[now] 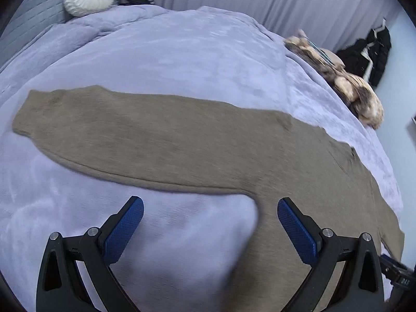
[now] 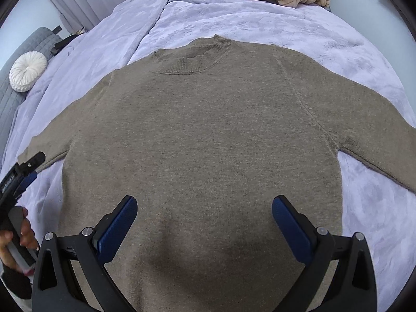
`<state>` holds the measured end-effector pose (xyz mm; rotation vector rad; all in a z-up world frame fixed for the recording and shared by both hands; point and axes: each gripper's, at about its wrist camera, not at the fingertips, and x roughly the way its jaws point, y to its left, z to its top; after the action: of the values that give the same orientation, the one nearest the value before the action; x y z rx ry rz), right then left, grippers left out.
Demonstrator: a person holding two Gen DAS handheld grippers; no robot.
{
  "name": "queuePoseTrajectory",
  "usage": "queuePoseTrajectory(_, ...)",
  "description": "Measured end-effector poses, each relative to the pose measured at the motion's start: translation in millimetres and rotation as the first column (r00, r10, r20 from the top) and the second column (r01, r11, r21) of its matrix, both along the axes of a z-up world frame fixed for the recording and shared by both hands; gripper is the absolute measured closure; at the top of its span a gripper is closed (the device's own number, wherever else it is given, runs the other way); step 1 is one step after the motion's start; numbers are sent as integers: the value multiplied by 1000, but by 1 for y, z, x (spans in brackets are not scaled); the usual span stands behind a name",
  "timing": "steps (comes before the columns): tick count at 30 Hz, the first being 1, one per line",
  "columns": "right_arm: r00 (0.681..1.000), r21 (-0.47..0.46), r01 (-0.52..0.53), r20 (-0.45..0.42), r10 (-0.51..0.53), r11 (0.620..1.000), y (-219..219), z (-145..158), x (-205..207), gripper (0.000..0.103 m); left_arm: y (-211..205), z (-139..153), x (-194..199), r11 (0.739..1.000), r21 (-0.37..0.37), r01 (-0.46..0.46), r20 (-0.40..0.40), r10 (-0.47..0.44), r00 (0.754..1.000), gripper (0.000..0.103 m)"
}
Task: Fold small clothes
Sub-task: 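Reach the left tool to the sleeve cuff and close on it, then carry the held sleeve across the sweater body and open the left tool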
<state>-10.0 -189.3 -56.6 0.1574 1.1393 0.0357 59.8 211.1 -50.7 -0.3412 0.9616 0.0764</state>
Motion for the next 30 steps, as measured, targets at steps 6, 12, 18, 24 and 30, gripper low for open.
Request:
queuePoseTrajectory(6, 999, 9, -41, -23, 42, 999, 25, -5, -4, 0, 112, -28, -10, 964, -11, -267, -41, 266, 963, 0)
queuePoseTrajectory(12, 994, 1, -95, -46, 95, 995, 55, -11, -4, 0, 146, -50, 0, 917, -168, -362, -40, 361, 932, 6)
queuePoseTrajectory(18, 992, 7, -120, -42, 121, 993, 61, -9, -10, 0, 146, -42, -1, 912, -286, -294, 68, 326, 943, 96)
queuePoseTrajectory(24, 994, 60, -112, -7, 113, 992, 51, -5, -15, 0, 94, 14, 4, 977, -179, -119, 244, 161, 956, 96)
queuePoseTrajectory(30, 997, 113, -75, 35, 71, 991, 26, 0, -21, 0, -31, 86, 32, 981, -107, 160, 378, -109, 919, 96)
